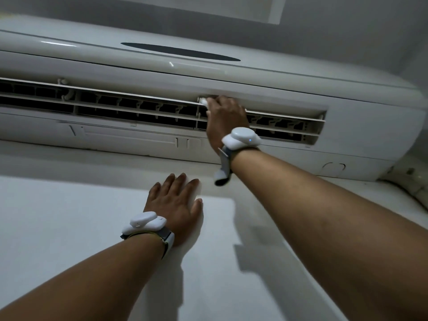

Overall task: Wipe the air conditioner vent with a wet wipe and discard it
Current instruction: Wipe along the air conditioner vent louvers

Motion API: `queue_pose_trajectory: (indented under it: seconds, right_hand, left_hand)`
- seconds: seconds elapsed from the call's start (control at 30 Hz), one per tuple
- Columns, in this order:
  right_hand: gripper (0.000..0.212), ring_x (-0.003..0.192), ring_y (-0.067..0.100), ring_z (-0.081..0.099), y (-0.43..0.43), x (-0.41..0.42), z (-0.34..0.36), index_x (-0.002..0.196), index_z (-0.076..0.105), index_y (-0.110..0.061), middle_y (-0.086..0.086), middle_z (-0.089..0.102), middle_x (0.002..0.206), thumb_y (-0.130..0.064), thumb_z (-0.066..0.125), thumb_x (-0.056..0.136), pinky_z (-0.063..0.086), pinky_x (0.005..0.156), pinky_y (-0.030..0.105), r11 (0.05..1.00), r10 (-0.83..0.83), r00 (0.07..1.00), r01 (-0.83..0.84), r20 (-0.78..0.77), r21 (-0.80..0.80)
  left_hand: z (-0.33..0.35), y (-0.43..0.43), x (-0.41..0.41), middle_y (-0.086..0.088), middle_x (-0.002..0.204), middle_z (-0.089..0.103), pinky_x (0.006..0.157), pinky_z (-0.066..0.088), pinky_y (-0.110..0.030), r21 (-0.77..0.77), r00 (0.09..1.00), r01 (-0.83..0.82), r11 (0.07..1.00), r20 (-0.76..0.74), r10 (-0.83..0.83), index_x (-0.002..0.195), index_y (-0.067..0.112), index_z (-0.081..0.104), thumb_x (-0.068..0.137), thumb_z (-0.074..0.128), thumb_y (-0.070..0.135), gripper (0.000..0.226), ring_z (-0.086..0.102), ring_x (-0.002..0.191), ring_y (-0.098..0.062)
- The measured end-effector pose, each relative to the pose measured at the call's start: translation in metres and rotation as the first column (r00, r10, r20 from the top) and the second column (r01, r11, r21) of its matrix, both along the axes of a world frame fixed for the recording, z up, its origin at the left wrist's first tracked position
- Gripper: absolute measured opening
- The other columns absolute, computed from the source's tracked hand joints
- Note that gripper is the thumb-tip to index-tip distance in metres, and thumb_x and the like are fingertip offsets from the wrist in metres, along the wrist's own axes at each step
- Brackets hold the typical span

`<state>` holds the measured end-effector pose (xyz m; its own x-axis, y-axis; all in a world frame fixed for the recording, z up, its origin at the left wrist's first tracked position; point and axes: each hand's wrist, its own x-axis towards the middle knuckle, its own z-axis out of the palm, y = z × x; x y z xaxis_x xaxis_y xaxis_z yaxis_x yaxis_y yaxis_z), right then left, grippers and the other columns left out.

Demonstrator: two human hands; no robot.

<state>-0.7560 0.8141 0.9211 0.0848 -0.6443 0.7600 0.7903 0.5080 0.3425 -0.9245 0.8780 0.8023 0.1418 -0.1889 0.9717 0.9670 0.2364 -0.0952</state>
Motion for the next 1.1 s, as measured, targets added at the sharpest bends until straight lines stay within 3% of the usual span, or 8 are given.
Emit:
queue_pose_trajectory:
  seconds: [0.13,0.27,0.47,0.57,0.7,0.83,0.93,1.1]
  right_hand:
    - [0.038,0.115,0.029,0.048,-0.001,0.009,0.000,0.134,0.046,-0.024,0.006,0.055,0.124,-0.019,0.032,0.099,0.036,0.092,0.038,0.995,-0.094,0.995,0.093,0.022,0.028]
    - [0.042,0.111,0.030,0.049,0.015,0.038,0.000,0.139,0.042,-0.025,0.008,0.056,0.120,-0.017,0.031,0.100,0.037,0.092,0.039,0.985,-0.167,0.984,0.164,0.054,0.055]
    - [0.040,0.111,0.030,0.049,0.053,0.100,-0.002,0.136,0.047,-0.025,0.009,0.056,0.119,-0.014,0.036,0.099,0.036,0.092,0.038,0.983,-0.182,0.983,0.182,0.000,0.005]
    - [0.035,0.108,0.033,0.051,0.068,0.127,-0.003,0.130,0.052,-0.018,0.013,0.057,0.116,-0.015,0.038,0.098,0.038,0.090,0.040,0.981,-0.192,0.980,0.192,-0.043,-0.013]
    - [0.032,0.105,0.036,0.052,0.082,0.152,-0.006,0.124,0.056,-0.011,0.018,0.058,0.114,-0.012,0.040,0.097,0.040,0.085,0.041,0.978,-0.207,0.970,0.204,-0.125,-0.037]
    - [0.032,0.111,0.034,0.049,0.086,0.145,-0.011,0.120,0.056,-0.011,0.015,0.056,0.118,-0.008,0.043,0.091,0.037,0.090,0.040,0.997,-0.024,0.973,0.008,-0.229,-0.073]
    - [0.036,0.116,0.031,0.046,0.071,0.113,-0.008,0.120,0.057,-0.016,0.012,0.053,0.122,-0.007,0.042,0.087,0.031,0.097,0.036,0.987,0.098,0.959,-0.128,-0.266,-0.098]
    - [0.038,0.114,0.031,0.048,0.031,0.050,-0.006,0.124,0.056,-0.021,0.009,0.056,0.120,-0.012,0.041,0.090,0.031,0.096,0.037,0.992,0.105,0.988,-0.112,-0.115,-0.053]
  left_hand:
    - [0.005,0.000,-0.001,0.006,0.157,0.024,0.115,0.012,-0.042,0.008,0.997,-0.059,0.998,0.047,0.059,0.146,0.042,0.019,0.087,0.019,0.058,0.061,0.012,0.146,-0.017]
    - [0.017,0.003,0.013,0.002,0.141,0.037,0.107,0.022,-0.049,0.066,0.967,-0.129,0.989,0.229,0.111,0.143,0.035,0.026,0.086,0.021,0.057,0.061,0.022,0.138,-0.022]
    - [0.021,0.018,0.020,0.001,0.154,0.022,0.115,0.006,-0.051,0.083,0.946,-0.033,0.996,0.323,0.004,0.149,0.033,0.020,0.090,0.021,0.054,0.062,0.008,0.145,-0.022]
    - [0.018,0.013,0.022,0.000,0.148,0.031,0.112,0.011,-0.050,0.112,0.950,-0.041,0.993,0.311,0.004,0.144,0.032,0.029,0.090,0.026,0.052,0.058,0.016,0.142,-0.022]
    - [0.011,0.001,0.027,-0.002,0.117,0.050,0.096,0.032,-0.044,0.149,0.973,-0.109,0.983,0.216,0.075,0.117,0.026,0.049,0.087,0.035,0.042,0.036,0.042,0.118,-0.024]
    - [0.008,-0.003,0.030,-0.001,0.137,0.047,0.103,0.028,-0.039,0.057,0.998,-0.070,0.996,0.000,0.070,0.127,0.028,0.051,0.093,0.041,0.038,0.037,0.041,0.126,-0.022]
    - [0.008,-0.005,0.033,0.003,0.144,0.044,0.107,0.025,-0.036,0.013,0.998,-0.048,0.999,-0.044,0.048,0.134,0.031,0.048,0.093,0.041,0.042,0.042,0.038,0.133,-0.019]
    - [0.007,-0.006,0.032,0.003,0.139,0.049,0.104,0.029,-0.035,0.011,0.999,-0.010,1.000,-0.049,0.010,0.129,0.030,0.053,0.091,0.044,0.035,0.040,0.042,0.128,-0.020]
